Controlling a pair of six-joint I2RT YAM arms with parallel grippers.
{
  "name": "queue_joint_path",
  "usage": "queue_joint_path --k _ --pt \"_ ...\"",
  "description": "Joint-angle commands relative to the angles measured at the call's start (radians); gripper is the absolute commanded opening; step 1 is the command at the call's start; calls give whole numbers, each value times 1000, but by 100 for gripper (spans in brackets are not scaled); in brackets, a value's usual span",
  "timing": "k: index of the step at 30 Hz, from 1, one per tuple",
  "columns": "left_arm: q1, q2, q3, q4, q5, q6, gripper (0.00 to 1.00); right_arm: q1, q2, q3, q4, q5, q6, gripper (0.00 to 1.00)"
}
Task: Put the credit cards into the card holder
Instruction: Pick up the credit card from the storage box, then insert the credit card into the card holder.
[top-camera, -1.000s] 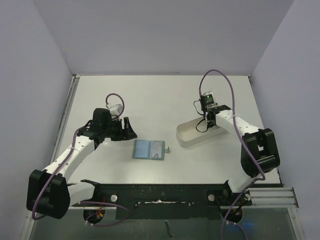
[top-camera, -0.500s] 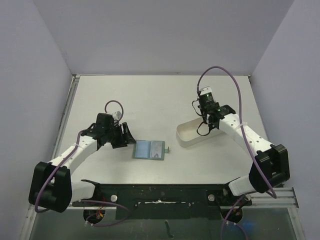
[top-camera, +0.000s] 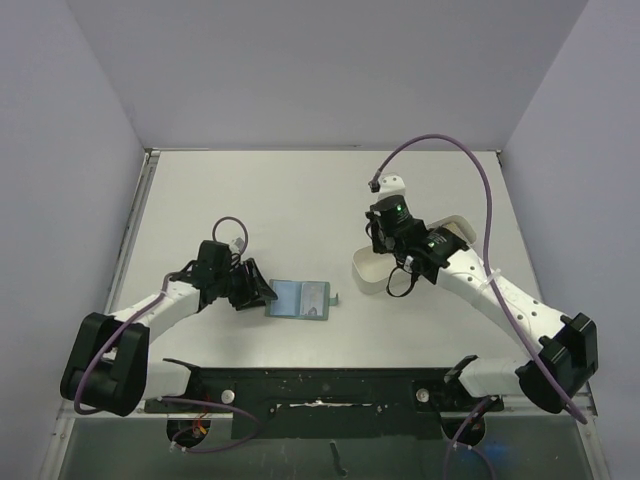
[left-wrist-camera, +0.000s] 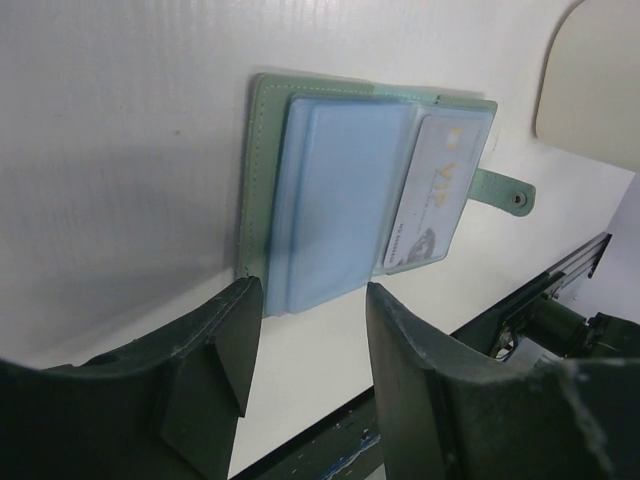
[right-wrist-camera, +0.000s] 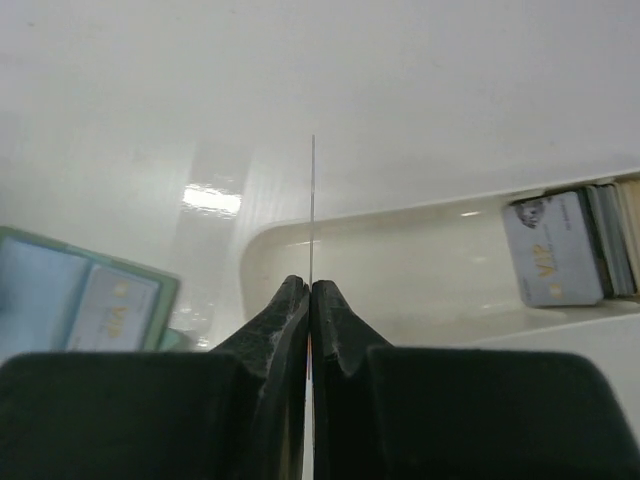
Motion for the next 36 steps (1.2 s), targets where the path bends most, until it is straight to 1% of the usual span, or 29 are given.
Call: queue_joint_path --k 1,5,10,13,16,19,23,24,26,30,33,36 --pt "-18 8 -14 114 7 -46 42 65 -34 -24 165 -47 171 0" --pt "-52 13 -33 141 5 -71 33 125 -1 -33 215 -55 276 0" --pt "-96 -2 -51 170 -1 -109 19 144 -9 -126 372 -134 376 0" --pt "-115 -15 -55 175 -9 -124 13 145 17 -151 420 -175 395 0" --pt "-128 -33 -59 176 -5 -131 9 135 69 -145 424 -217 386 0" --pt "-129 -58 -70 169 0 -144 8 125 91 -157 449 -261 403 0" --pt "-112 -91 -36 87 -89 -111 22 120 111 -185 517 -318 470 0" --pt "-103 -91 -25 65 -124 -95 25 121 119 -189 530 -330 487 0" --pt "-83 -83 -6 35 -148 -68 29 125 141 -188 547 -355 523 0" --pt "-55 -57 14 1 -175 -36 30 158 215 -137 509 -364 551 0" --pt "-54 -47 13 8 -183 -28 30 175 270 -120 519 -399 572 0" --pt "-60 -48 16 0 -199 -12 27 183 304 -103 516 -402 577 0"
